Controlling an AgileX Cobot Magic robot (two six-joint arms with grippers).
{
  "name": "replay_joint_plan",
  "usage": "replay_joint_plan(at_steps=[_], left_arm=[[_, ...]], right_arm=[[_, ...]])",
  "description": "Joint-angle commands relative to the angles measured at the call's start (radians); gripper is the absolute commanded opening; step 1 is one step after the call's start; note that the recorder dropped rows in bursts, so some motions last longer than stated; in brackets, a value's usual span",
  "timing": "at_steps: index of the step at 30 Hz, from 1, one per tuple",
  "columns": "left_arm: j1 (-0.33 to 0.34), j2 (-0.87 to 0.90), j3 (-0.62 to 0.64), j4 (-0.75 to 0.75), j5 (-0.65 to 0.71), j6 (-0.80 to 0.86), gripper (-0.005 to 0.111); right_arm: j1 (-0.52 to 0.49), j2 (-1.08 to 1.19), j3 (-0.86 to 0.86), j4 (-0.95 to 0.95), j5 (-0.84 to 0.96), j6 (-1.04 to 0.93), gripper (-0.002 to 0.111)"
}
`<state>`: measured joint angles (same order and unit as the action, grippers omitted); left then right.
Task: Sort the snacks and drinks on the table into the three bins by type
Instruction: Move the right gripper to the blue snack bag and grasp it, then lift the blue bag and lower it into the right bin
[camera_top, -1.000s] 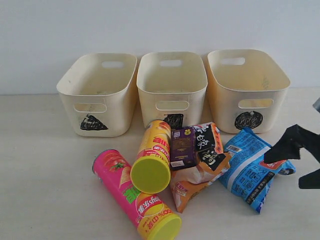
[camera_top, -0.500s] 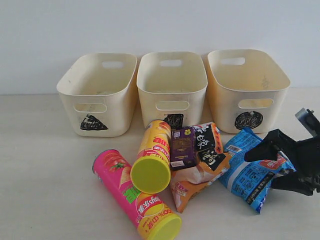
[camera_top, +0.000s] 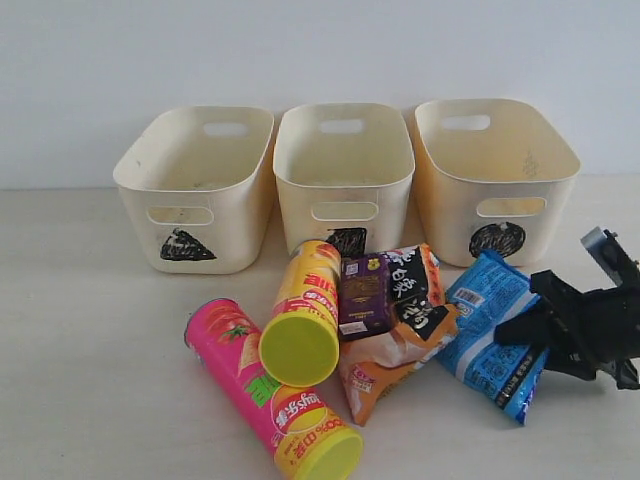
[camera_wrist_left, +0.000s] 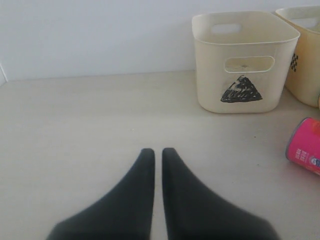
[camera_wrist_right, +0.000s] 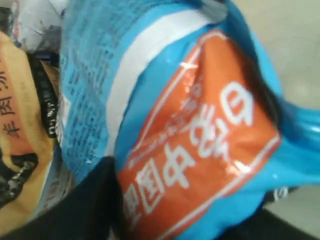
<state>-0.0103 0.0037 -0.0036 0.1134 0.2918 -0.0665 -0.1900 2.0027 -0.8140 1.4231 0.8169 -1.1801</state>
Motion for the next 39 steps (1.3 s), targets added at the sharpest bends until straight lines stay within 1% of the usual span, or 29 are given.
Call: replay_joint_plan(at_steps=[1,3,5,6,7,9,13,16,18,21,24,26,32,33,39], left_arm=[[0.001,-0.004,0.004,0.000,-0.002,-0.009,0.004],[0.001,-0.004,0.004,0.000,-0.002,-0.009,0.004],[0.001,-0.004,0.004,0.000,-0.002,-0.009,0.004],[0.001,-0.004,0.004,0.000,-0.002,-0.009,0.004],[0.001,-0.004,0.004,0.000,-0.002,-0.009,0.004],[0.001,-0.004,0.004,0.000,-0.002,-0.009,0.004],[0.001,-0.004,0.004,0.000,-0.002,-0.009,0.004],[0.001,-0.004,0.004,0.000,-0.002,-0.009,0.004],[0.001,-0.004,0.004,0.000,-0.002,-0.009,0.004],[0.001,-0.004,0.004,0.000,-0.002,-0.009,0.004],[0.001,-0.004,0.004,0.000,-0.002,-0.009,0.004],[0.001,-0.004,0.004,0.000,-0.002,-0.009,0.004],[0.001,-0.004,0.004,0.000,-0.002,-0.009,0.004],[0.001,-0.004,0.004,0.000,-0.002,-0.009,0.004],[0.001,-0.004,0.004,0.000,-0.002,-0.009,0.004]], right_arm=[[0.002,0.004,0.011,-0.047,-0.081,-0.052,0.001],[-0.002,-0.054,0.011,-0.058,-0.072,-0.052,0.000],[-0.002,-0.112,0.011,-0.100,-0.067,-0.012,0.000],[-0.002,-0.144,0.011,-0.131,-0.073,0.019,0.000],[-0.002,-0.200,0.011,-0.203,-0.077,0.089,0.000],[-0.002,-0.283,0.011,-0.262,-0.068,0.123,0.000],[-0.002,-0.420,0.011,-0.305,-0.074,0.166,0.000],[-0.002,-0.480,0.005,-0.315,-0.090,0.181,0.000],[-0.002,-0.519,-0.041,-0.315,-0.049,0.188,0.000],[0.000,-0.538,-0.167,-0.315,-0.021,0.222,0.000],[0.000,-0.493,-0.298,-0.315,-0.081,0.230,0.000],[0.000,-0.450,-0.359,-0.311,-0.086,0.232,0.000],[0.002,-0.207,-0.638,-0.300,-0.094,0.273,0.000],[0.010,-0.142,-0.698,-0.288,-0.088,0.285,0.000],[0.069,0.042,-0.881,-0.286,-0.100,0.292,0.000]])
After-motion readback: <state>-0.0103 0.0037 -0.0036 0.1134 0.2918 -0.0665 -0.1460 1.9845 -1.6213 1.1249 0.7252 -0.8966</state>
